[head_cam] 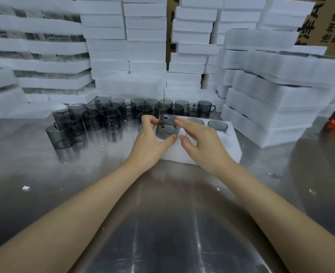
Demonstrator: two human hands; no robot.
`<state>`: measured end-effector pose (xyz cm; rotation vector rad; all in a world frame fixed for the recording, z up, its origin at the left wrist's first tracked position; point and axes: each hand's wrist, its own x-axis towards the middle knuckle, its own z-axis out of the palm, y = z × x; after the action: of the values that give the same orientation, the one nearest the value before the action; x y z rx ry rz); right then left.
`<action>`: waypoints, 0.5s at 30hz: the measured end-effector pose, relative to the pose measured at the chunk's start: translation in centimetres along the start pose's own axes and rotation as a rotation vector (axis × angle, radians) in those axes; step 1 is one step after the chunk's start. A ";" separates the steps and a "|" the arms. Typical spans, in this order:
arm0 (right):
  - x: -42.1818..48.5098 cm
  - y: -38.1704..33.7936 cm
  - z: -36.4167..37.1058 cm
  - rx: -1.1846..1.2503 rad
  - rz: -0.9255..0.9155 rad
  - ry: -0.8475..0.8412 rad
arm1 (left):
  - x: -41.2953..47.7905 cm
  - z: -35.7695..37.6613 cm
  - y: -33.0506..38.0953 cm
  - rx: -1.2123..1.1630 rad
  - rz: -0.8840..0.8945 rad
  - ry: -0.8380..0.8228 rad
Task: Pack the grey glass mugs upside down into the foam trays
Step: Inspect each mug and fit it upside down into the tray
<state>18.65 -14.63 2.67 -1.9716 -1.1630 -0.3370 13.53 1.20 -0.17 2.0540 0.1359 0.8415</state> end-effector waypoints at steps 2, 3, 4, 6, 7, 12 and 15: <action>-0.2 -0.2 0.0 -0.031 -0.030 0.015 | 0.0 -0.1 -0.3 0.088 0.020 0.046; -0.2 -0.3 0.1 -0.046 -0.040 0.010 | 0.0 -0.1 -0.5 0.123 0.018 0.057; -0.2 -0.3 0.1 -0.061 -0.047 -0.004 | 0.0 -0.1 -0.6 0.147 0.011 0.056; -0.1 -0.5 0.1 -0.094 -0.064 -0.029 | 0.0 -0.1 -0.7 0.194 0.022 0.069; -0.1 -0.5 0.2 -0.107 -0.070 -0.031 | -0.1 -0.1 -0.7 0.210 0.048 0.089; -0.2 -0.7 0.5 -0.152 -0.051 -0.031 | -0.1 0.1 -0.2 0.244 0.139 0.039; -0.3 -0.9 0.7 -0.204 -0.039 -0.105 | 0.2 -0.6 -0.5 0.373 0.211 -0.001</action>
<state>17.64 -14.10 2.49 -2.1670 -1.2780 -0.3894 13.45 2.01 -0.25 2.4494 0.0800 1.0033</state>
